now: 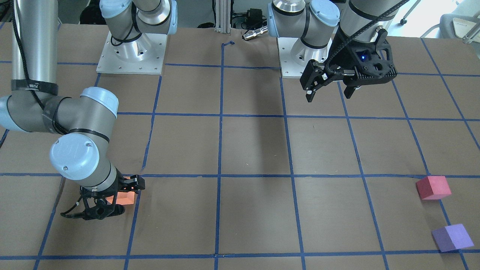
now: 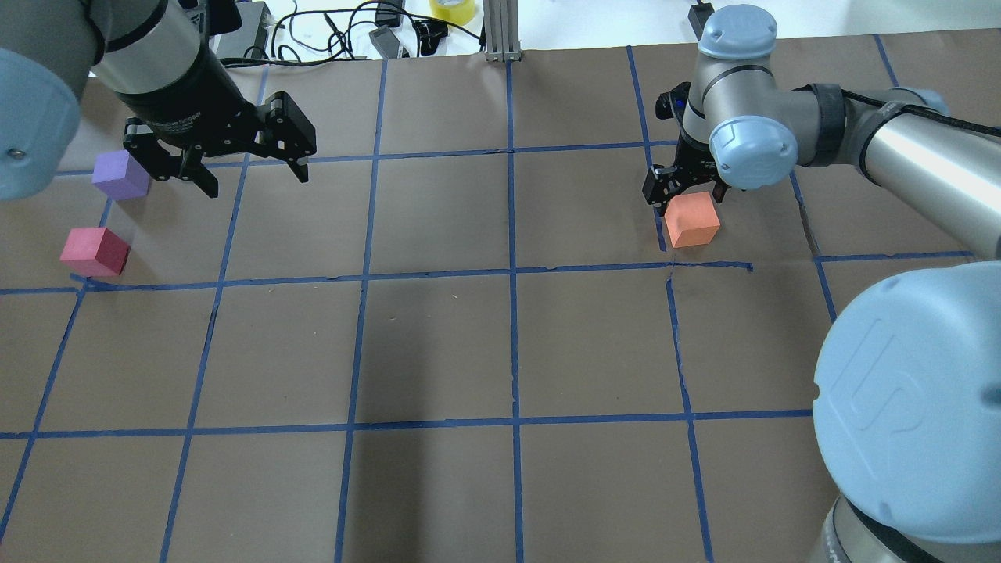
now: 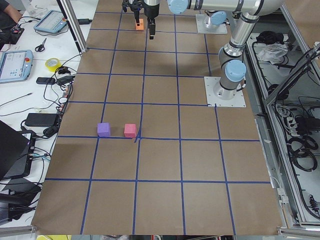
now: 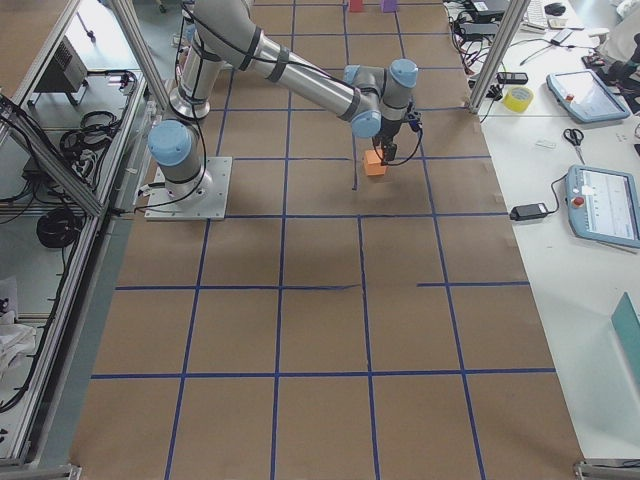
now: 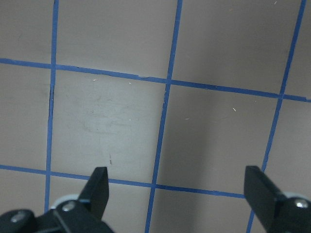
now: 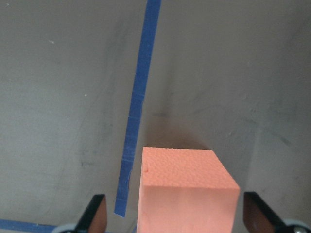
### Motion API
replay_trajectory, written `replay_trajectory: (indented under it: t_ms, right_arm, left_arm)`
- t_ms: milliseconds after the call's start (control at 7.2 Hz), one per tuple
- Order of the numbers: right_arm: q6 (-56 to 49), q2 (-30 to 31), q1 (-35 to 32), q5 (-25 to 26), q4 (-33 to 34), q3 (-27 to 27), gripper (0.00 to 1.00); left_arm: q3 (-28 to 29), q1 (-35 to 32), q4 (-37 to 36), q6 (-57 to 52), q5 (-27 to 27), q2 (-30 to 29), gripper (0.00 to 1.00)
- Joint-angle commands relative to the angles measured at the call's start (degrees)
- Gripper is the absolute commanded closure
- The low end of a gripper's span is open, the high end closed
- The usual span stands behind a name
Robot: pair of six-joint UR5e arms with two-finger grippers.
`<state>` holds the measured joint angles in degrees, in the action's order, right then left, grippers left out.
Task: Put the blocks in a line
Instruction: 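Lower the right gripper over the orange cube and close on it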
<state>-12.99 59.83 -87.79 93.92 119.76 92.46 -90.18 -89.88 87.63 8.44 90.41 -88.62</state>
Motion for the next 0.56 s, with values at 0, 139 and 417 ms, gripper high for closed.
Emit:
replay_trajectory:
  t_ms: [0,139,417]
  right_arm:
    - [-0.8,-0.9,0.5,-0.1,3.2,0.5,0.48]
    - [-0.9,-0.9,0.5,0.0,2.9,0.7,0.65]
    - [0.3,1.8,0.4,-0.1,2.4,-0.3,0.82]
  left_arm:
    - [0.0,0.0,0.0,-0.1,0.1,0.1,0.00]
    - [0.1,0.0,0.0,-0.1,0.1,0.2,0.00]
    - [0.0,0.1,0.1,-0.1,0.1,0.1,0.00]
